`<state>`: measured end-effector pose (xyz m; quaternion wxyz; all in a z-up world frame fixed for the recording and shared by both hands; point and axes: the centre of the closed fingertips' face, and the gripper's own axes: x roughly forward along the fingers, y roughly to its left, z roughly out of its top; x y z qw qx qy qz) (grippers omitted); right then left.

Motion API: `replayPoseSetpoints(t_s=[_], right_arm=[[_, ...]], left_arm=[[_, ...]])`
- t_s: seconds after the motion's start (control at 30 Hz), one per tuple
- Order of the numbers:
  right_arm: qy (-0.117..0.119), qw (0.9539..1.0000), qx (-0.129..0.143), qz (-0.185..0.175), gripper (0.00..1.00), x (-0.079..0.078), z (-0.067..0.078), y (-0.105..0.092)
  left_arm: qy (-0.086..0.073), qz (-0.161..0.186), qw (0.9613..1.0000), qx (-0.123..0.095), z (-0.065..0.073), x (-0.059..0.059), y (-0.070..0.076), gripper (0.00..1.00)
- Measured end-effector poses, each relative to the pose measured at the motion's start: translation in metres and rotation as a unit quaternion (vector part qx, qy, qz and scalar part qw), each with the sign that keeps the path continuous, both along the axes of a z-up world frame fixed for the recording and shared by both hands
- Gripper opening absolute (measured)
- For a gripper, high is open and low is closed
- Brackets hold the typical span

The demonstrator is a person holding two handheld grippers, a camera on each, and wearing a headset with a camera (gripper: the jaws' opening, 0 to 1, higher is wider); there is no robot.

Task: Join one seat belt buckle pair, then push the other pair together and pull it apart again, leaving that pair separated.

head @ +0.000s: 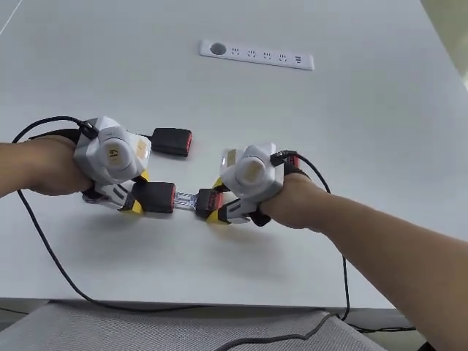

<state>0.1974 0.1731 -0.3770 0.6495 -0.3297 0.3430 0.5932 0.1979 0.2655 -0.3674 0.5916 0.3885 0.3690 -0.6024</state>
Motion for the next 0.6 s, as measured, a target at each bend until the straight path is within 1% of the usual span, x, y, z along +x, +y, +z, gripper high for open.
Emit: replayPoseSetpoints(t_s=[0.03, 0.13, 0.2, 0.53, 0.6], right_arm=[[-0.001, 1.0, -0.007, 0.003, 0.34, 0.0, 0.0, -0.001], [-0.002, 1.0, -0.007, 0.005, 0.34, 0.0, 0.001, -0.002], [-0.008, 0.9999, -0.009, 0.01, 0.34, 0.0, 0.001, -0.002], [-0.012, 0.9998, 0.002, 0.018, 0.34, 0.003, 0.002, 0.009], [-0.015, 0.9997, 0.004, 0.021, 0.33, 0.004, 0.001, 0.011]], left_arm=[[0.0, 0.0, 1.0, 0.0, 0.0, 0.0, 0.0, 0.32], [0.0, 0.001, 1.0, 0.0, 0.0, 0.0, 0.0, 0.32], [0.0, 0.001, 1.0, 0.001, 0.0, 0.0, 0.0, 0.32], [0.002, -0.002, 1.0, -0.001, 0.001, -0.001, -0.001, 0.32], [-0.001, -0.006, 1.0, -0.001, 0.002, -0.001, -0.001, 0.32]])
